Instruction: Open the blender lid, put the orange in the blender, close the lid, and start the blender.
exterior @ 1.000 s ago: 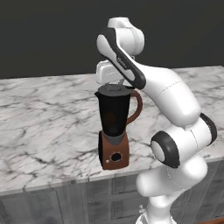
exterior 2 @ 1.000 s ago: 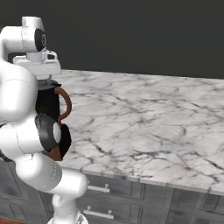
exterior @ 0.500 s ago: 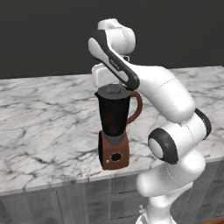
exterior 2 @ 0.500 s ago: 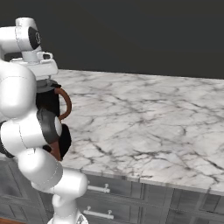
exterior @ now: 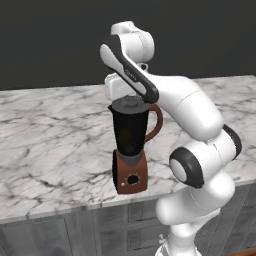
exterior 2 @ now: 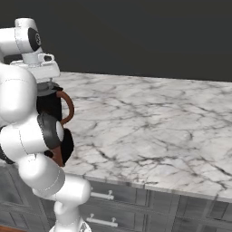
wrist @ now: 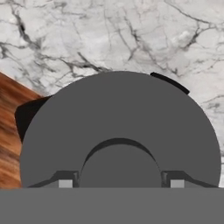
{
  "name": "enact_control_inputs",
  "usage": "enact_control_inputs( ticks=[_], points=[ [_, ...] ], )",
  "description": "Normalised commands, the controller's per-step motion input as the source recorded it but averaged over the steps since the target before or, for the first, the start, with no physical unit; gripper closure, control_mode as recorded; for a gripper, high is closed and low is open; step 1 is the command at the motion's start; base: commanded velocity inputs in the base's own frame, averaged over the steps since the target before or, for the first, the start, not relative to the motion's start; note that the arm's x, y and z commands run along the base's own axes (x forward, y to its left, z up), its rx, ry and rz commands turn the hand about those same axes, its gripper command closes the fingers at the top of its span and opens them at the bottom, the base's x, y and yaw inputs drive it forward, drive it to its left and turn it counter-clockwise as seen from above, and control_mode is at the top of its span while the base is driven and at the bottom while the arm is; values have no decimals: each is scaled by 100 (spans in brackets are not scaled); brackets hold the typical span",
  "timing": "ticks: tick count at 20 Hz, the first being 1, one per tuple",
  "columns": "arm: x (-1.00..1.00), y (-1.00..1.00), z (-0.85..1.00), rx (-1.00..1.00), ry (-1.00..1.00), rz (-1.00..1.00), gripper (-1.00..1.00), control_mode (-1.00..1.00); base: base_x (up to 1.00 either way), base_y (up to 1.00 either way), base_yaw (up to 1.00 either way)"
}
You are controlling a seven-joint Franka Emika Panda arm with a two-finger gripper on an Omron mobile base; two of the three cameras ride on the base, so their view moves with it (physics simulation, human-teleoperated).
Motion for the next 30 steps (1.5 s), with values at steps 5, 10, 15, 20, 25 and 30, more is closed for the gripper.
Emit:
enact_control_inputs(
  ticks=[5,10,15,20,25,30],
  points=[
    [-1,0,0,0,-7,0,-100,-100,0,0,0],
    [0,0,7,0,-10,0,-100,-100,0,0,0],
    [-14,0,44,0,-22,0,-100,-100,0,0,0],
    [-64,0,46,0,-34,-1,-100,-100,0,0,0],
    [-100,0,-24,0,-39,-8,-100,-100,0,0,0],
    [-100,0,-82,1,-37,-22,-100,-100,0,0,0]
  ],
)
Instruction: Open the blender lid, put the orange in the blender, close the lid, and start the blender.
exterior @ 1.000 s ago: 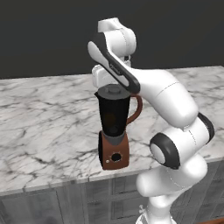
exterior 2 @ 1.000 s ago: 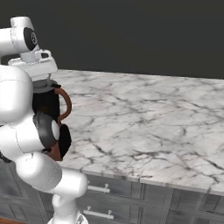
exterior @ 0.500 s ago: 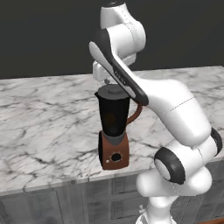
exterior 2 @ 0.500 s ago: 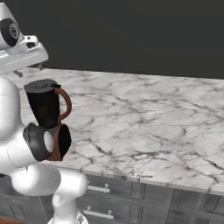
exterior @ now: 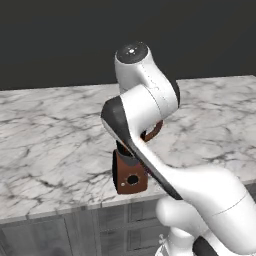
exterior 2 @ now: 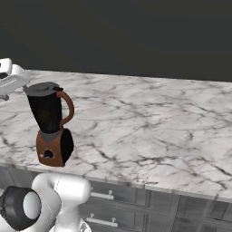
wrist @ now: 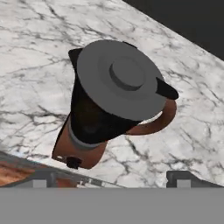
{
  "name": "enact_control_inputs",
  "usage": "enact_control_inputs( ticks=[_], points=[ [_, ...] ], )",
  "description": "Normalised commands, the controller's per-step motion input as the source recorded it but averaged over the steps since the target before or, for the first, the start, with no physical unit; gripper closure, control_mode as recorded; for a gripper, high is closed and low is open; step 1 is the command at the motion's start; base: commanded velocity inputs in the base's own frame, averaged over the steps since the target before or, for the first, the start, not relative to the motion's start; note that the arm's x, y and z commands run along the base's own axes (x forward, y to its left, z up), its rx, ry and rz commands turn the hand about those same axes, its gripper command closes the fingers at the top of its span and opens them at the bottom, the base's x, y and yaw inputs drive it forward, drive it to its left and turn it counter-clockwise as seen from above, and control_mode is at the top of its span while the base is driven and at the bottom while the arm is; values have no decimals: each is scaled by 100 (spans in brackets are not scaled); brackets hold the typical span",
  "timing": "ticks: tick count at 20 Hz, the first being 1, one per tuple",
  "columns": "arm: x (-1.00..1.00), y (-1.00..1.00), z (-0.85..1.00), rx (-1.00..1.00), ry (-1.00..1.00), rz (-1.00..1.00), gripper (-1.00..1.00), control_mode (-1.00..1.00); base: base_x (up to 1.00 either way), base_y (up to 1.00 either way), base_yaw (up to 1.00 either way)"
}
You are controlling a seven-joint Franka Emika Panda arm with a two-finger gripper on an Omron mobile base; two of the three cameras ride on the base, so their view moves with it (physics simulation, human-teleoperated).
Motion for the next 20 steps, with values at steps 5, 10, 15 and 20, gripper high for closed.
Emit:
enact_control_inputs(
  ticks=[5,10,15,20],
  points=[
    [-95,10,-92,0,-28,-34,-100,-100,0,0,0],
    [-67,33,-81,0,-17,-43,-100,-100,0,0,0],
    [-19,32,-56,0,-18,-44,-100,-100,0,0,0],
    [0,6,-41,0,-24,-33,-100,-100,0,0,0]
  ],
)
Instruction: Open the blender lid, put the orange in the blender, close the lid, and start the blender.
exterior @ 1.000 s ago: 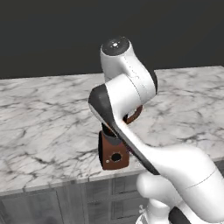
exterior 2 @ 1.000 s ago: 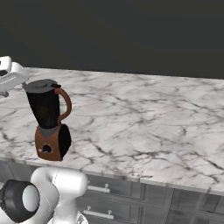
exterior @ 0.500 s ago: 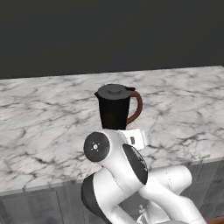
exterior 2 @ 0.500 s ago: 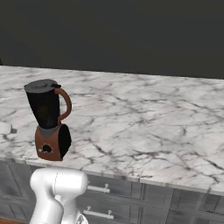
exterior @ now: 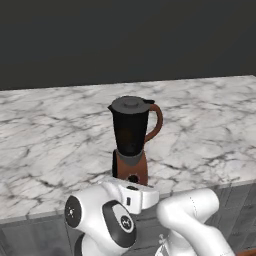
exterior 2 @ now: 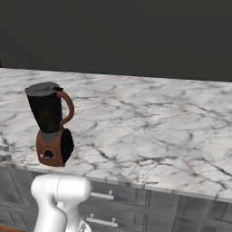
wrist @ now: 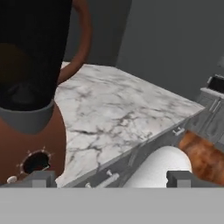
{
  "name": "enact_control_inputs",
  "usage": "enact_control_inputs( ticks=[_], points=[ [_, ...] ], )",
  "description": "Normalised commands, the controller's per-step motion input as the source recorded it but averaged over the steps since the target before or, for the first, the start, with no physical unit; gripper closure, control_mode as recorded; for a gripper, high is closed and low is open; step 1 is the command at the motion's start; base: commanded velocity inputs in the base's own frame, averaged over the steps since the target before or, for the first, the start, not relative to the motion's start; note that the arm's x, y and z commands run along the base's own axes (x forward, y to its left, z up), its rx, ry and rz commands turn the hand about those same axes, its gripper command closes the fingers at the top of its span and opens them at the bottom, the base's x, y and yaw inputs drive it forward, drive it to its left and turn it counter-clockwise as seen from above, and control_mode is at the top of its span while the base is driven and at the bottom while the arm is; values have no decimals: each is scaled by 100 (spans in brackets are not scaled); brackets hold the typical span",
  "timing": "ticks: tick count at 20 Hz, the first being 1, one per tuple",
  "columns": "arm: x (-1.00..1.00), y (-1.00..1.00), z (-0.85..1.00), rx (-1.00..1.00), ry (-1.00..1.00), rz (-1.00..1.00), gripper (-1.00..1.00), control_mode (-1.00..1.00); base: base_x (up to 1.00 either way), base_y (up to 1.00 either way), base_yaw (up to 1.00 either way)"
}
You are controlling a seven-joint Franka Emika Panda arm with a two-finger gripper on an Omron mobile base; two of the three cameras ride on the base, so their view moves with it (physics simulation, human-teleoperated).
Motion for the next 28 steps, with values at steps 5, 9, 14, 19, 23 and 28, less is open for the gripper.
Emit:
enact_control_inputs(
  ticks=[5,9,14,19,23,28],
  points=[
    [1,0,-32,0,-28,-16,-100,-100,0,0,0],
    [0,0,-17,1,-20,-8,-100,-100,0,0,0],
    [8,-8,-12,2,-9,-8,-100,-100,0,0,0],
    [11,-11,-20,2,0,-7,-100,-100,0,0,0],
    [7,-12,-23,1,0,-9,-100,-100,0,0,0],
    [13,-1,-25,0,-1,-5,-100,-100,0,0,0]
  ],
)
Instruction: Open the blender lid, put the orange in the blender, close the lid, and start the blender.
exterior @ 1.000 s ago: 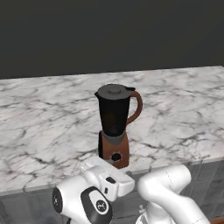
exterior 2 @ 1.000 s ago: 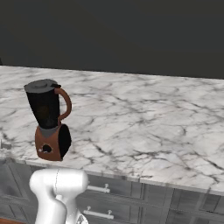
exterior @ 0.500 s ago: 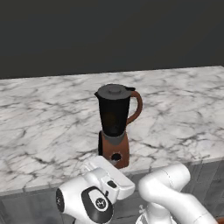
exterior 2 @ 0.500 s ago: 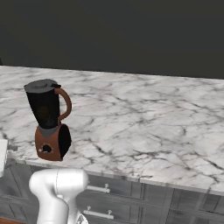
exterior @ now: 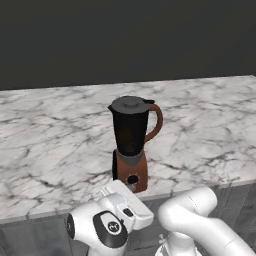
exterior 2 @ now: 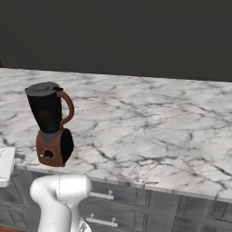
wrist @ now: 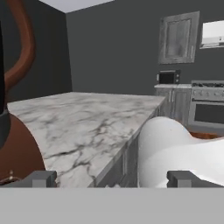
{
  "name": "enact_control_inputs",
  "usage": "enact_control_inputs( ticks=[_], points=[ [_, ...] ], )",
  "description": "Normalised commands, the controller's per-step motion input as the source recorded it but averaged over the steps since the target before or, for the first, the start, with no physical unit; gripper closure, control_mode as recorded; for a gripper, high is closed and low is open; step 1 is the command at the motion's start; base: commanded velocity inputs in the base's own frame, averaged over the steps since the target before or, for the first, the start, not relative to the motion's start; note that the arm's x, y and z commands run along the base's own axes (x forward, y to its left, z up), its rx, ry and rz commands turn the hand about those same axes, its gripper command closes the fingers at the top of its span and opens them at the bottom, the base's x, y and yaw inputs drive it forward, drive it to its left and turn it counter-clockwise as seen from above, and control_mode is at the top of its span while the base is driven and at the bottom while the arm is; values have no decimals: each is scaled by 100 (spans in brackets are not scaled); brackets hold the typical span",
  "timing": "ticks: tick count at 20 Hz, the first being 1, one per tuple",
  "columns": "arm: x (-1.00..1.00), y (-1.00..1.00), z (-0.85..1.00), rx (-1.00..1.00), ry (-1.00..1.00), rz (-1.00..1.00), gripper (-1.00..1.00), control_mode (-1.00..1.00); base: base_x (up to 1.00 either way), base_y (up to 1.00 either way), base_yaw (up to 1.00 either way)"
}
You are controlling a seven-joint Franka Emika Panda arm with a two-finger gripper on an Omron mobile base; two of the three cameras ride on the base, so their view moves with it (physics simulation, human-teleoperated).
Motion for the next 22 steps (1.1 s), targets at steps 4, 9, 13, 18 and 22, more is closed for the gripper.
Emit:
enact_control_inputs(
  ticks=[4,9,13,18,22],
  points=[
    [17,0,-21,0,-6,0,-100,-100,0,0,0],
    [16,0,-13,0,-9,0,-100,-100,0,0,0],
    [13,0,-13,0,-8,0,-100,-100,0,0,0],
    [17,0,-21,0,-5,0,-100,-100,0,0,0],
    [19,0,-18,0,-4,0,-100,-100,0,0,0]
  ],
)
